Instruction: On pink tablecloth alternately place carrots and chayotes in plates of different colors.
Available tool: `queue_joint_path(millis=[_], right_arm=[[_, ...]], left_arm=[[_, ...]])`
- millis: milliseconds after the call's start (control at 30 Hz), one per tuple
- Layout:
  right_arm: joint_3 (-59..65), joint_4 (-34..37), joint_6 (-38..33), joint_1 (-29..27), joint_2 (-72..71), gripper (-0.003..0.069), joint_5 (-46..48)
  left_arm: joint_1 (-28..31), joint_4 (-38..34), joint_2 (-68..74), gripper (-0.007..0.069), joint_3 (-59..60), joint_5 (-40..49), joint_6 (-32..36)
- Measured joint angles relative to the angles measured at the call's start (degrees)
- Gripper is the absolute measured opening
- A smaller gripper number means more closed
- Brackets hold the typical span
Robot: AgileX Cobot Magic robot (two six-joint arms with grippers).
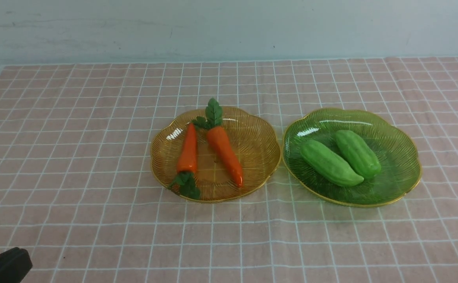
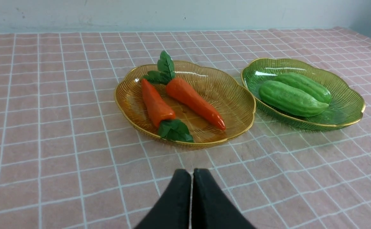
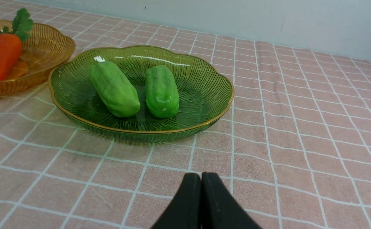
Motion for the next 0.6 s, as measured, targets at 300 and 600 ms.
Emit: queue_joint_path(millis=[300, 600], right_arm=[[0.00, 0.00, 0.00, 0.00, 0.00, -0.0017, 0.00], [0.00, 0.00, 0.00, 0.00, 0.00, -0.0017, 0.00]], left_arm=[[0.74, 1.55, 0.00, -0.0004, 8.18, -11.18, 0.09], [13.49, 6.49, -8.71, -0.0004, 22.09, -15.42, 4.02]])
